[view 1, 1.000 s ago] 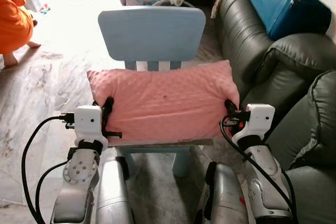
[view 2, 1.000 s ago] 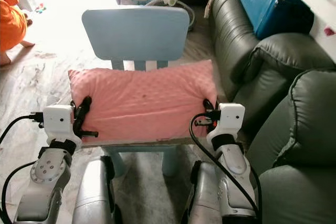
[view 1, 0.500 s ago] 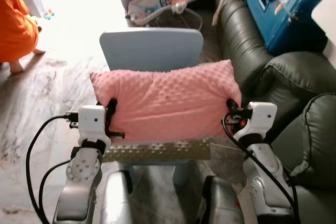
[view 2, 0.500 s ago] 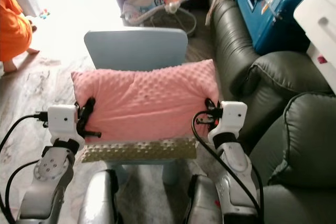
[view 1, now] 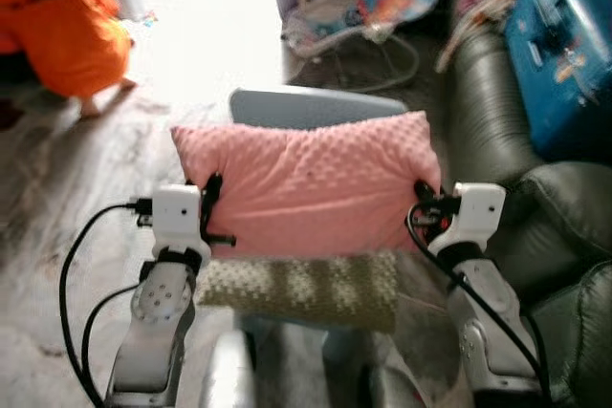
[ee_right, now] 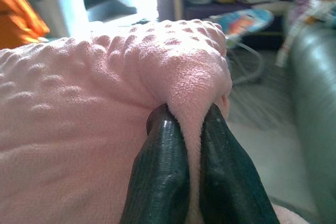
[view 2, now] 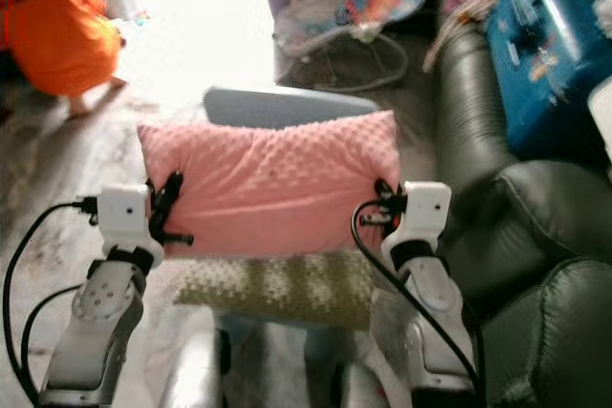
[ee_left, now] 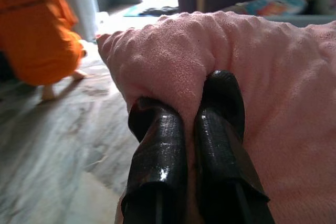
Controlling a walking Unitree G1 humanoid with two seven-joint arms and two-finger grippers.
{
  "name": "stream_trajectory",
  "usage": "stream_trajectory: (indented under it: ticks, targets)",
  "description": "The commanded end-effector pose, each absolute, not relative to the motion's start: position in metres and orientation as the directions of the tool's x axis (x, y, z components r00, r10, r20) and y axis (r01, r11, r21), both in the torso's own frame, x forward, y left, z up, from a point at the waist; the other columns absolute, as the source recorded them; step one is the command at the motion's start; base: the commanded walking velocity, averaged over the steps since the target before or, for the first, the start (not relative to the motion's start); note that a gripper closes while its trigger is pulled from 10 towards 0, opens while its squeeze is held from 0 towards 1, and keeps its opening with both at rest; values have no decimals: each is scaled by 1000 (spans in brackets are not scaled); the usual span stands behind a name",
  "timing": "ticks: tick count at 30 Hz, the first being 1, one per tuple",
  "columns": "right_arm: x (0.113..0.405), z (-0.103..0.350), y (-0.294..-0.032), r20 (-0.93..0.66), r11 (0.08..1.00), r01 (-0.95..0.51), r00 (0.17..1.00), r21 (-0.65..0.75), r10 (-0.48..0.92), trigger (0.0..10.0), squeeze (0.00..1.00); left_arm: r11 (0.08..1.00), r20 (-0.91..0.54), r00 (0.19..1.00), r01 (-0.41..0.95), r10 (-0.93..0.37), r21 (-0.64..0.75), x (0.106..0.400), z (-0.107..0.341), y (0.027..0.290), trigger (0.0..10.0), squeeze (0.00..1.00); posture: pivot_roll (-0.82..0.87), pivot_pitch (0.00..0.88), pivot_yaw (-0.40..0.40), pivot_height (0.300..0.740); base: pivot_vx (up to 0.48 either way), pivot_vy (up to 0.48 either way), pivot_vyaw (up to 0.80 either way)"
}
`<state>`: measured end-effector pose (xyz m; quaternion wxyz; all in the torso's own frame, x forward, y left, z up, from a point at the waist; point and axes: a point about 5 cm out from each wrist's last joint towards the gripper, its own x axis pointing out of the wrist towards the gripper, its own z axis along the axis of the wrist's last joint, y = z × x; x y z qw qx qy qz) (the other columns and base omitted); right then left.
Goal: Move the pillow to the sofa
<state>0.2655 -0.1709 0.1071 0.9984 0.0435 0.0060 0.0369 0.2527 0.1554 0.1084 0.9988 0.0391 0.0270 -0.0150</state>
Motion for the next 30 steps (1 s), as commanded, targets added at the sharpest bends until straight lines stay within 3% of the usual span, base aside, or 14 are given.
stream_trajectory:
  ticks: [1, 5, 6, 7, 8, 23, 30]
  targets:
    - [267, 117, -171, 26, 994, -75, 997, 85, 73, 10000, 0, 996, -49, 998, 31, -27, 84, 254, 110, 155, 0, 0, -33, 0, -3, 715, 0, 0, 0]
    - [267, 117, -171, 26, 993, -75, 997, 85, 73, 10000, 0, 996, -53, 998, 38, -33, 86, 254, 109, 154, 235, 0, -33, 0, -3, 730, 0, 0, 0]
    - [267, 117, -171, 27, 993, -76, 997, 86, 73, 10000, 0, 994, -61, 997, 44, -38, 97, 254, 108, 152, 3882, 0, -36, 0, -3, 740, 0, 0, 0]
    - [267, 117, -171, 27, 993, -76, 997, 86, 73, 10000, 0, 994, -61, 997, 44, -38, 97, 254, 108, 152, 3882, 0, -36, 0, -3, 740, 0, 0, 0]
    - [267, 118, -171, 28, 993, -75, 997, 86, 73, 10000, 0, 992, -71, 997, 51, -43, 118, 254, 105, 151, 10000, 0, -36, 0, -3, 740, 0, 0, 0]
    - [270, 118, -168, 26, 993, -85, 996, 80, 83, 10000, 0, 987, -80, 993, 97, -88, 127, 261, 102, 143, 10000, 0, -26, 0, -23, 740, 0, 0, 0]
    - [270, 114, -167, -5, 995, -64, 998, 76, 65, 10000, 0, 987, -111, 988, 121, -109, 109, 251, 94, 135, 10000, 0, -32, 0, -14, 740, 0, 0, 0]
